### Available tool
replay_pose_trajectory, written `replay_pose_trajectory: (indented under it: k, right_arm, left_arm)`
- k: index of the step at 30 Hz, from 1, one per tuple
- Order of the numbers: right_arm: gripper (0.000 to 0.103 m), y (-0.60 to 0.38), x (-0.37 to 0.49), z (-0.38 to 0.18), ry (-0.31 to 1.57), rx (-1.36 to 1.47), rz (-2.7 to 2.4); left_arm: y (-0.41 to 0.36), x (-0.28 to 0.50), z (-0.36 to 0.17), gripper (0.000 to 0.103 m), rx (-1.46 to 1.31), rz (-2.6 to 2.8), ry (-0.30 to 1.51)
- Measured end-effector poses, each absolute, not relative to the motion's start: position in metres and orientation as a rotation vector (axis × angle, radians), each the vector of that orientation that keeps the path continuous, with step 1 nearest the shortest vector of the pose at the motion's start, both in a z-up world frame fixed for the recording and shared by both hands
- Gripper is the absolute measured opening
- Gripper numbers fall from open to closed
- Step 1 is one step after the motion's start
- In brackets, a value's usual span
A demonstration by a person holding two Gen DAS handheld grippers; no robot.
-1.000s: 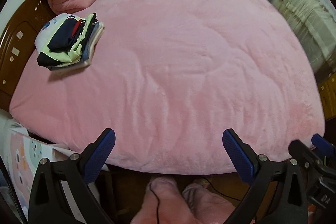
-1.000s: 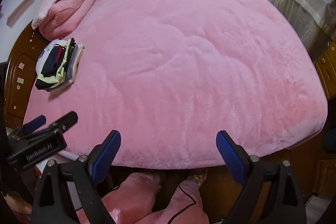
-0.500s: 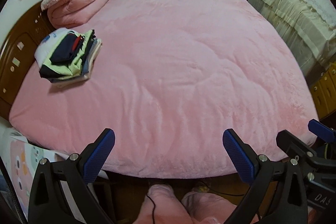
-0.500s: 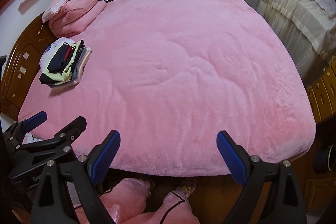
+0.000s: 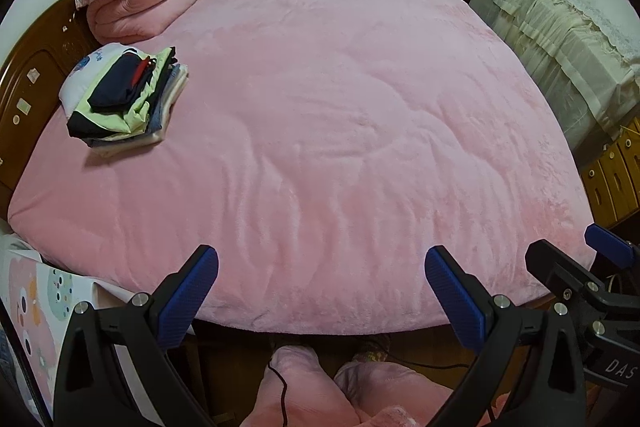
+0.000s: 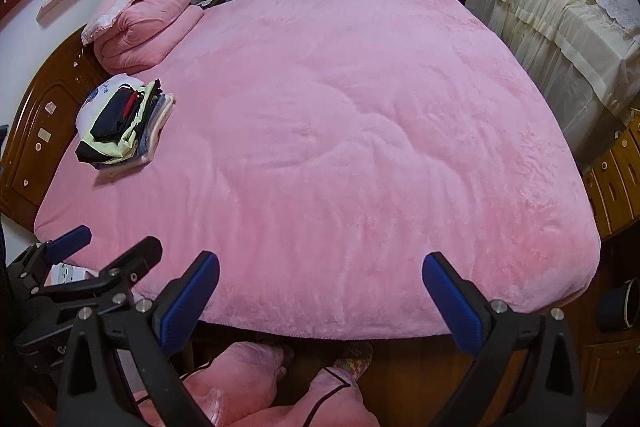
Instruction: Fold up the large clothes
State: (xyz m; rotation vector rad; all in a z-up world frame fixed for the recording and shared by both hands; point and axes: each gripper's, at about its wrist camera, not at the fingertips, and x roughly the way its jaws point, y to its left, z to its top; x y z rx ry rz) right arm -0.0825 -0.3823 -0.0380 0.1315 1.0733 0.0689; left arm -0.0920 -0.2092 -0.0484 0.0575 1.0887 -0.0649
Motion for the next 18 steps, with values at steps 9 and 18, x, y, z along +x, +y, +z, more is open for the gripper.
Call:
replay_pose_trajectory:
  k: [9,18]
  right_arm:
    - [0.103,-0.3808,-0.0816,-0.0392,1.08,0.121,0.074]
    - [0.103,-0.3796,-0.0779,-0.0405,1.092,0.115,0.079]
  left_arm:
    - [-0.2089,-0.09,-0.0527,0.102,0.051,-0.064,1.11]
    - [-0.2108,-0.0897,-0.0541,0.102,0.049,-0.057,1.116]
